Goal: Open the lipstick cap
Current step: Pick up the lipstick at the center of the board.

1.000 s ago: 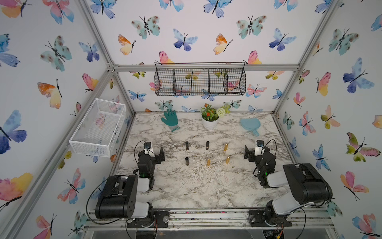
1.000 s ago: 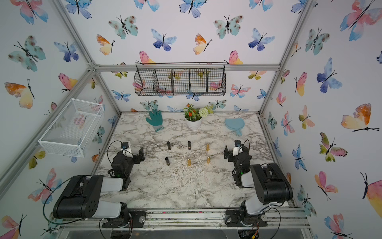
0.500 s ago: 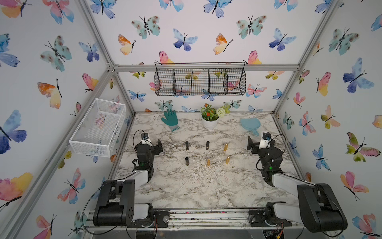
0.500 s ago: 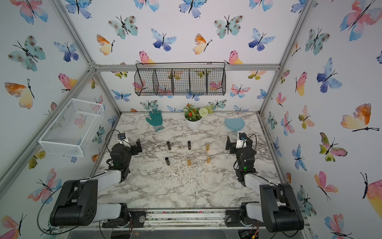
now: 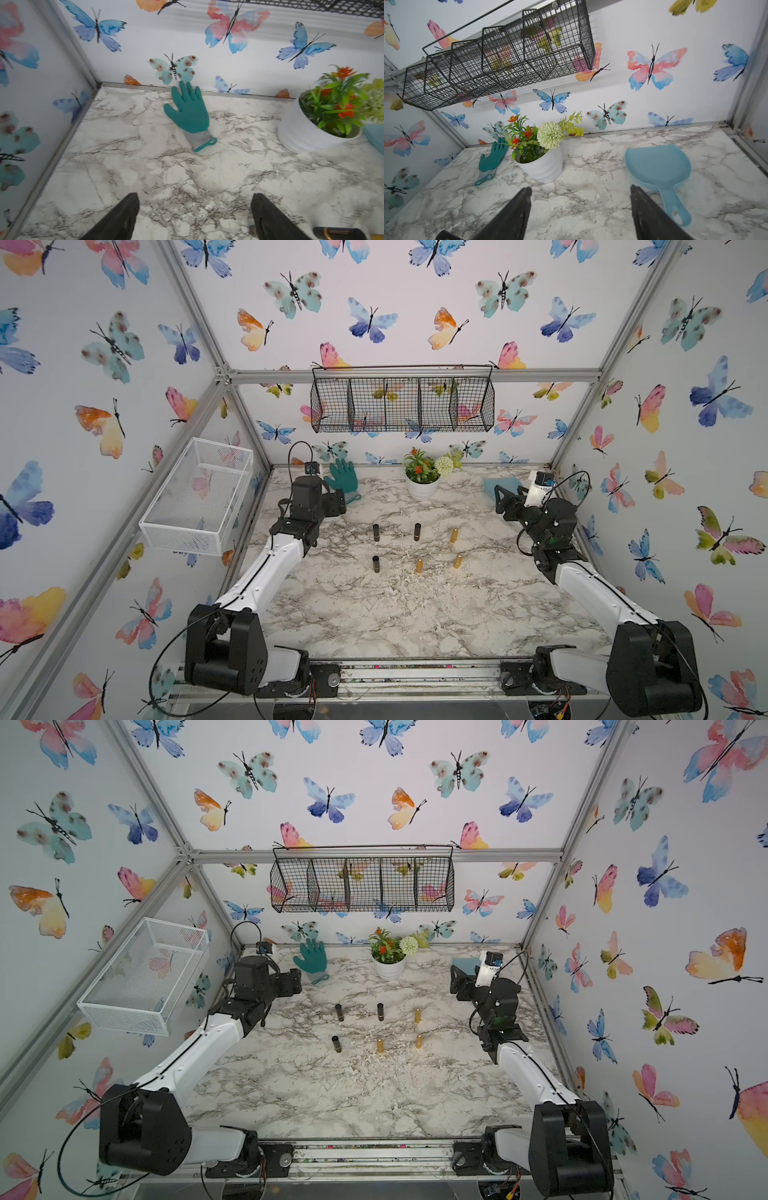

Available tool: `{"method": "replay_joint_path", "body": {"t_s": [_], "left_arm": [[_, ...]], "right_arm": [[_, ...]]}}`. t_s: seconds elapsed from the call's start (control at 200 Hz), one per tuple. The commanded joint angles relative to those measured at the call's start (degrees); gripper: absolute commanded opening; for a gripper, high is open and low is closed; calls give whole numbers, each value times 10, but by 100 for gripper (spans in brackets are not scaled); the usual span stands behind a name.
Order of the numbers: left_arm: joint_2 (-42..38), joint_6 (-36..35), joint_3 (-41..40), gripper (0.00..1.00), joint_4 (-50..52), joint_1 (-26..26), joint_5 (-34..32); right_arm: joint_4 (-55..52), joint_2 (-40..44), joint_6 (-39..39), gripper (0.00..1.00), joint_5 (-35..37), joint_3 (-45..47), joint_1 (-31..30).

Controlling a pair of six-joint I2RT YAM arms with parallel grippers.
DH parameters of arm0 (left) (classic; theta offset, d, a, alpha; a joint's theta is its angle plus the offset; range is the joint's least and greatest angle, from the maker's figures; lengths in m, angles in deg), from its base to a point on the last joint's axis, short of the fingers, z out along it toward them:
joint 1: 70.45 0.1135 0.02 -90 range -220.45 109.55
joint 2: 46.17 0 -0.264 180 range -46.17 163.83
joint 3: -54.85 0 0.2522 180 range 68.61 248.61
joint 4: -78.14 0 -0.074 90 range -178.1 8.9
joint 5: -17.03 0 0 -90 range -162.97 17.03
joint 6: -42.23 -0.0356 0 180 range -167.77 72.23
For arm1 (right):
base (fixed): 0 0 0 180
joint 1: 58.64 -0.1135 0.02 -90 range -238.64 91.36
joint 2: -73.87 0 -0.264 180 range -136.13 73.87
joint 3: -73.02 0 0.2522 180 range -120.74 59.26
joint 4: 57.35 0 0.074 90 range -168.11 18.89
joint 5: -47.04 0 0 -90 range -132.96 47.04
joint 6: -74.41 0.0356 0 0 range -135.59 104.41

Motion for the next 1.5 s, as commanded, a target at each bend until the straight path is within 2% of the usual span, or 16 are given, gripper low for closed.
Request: {"method": "replay_joint_path", "body": {"t_s": [0.0, 0.065, 0.18, 0.305, 0.39, 0.671, 1.196, 1.491], "left_arm": [[50, 11, 68, 88, 173, -29, 77], [72, 9, 98, 88, 191, -47, 91], [131, 10, 171, 86, 241, -65, 112], [198, 0, 237, 68, 292, -80, 129], [233, -5, 258, 65, 310, -88, 121], [302, -8, 276, 58, 340, -111, 114], [333, 0, 273, 52, 360, -127, 97], [360, -4, 295, 40, 359, -127, 93]], "right_arm": [[-95, 6, 49, 74, -11, -49, 0], [-160, -6, 44, 74, -16, -88, 0], [-212, -24, 48, 74, -50, -119, -1], [-258, -28, 49, 73, -52, -138, -8], [-278, -19, 42, 73, -51, -144, -12], [-308, 1, 18, 74, -60, -148, -19], [-279, -20, 21, 75, -70, -123, -20], [-278, -22, 18, 75, -73, -111, -20]]}}
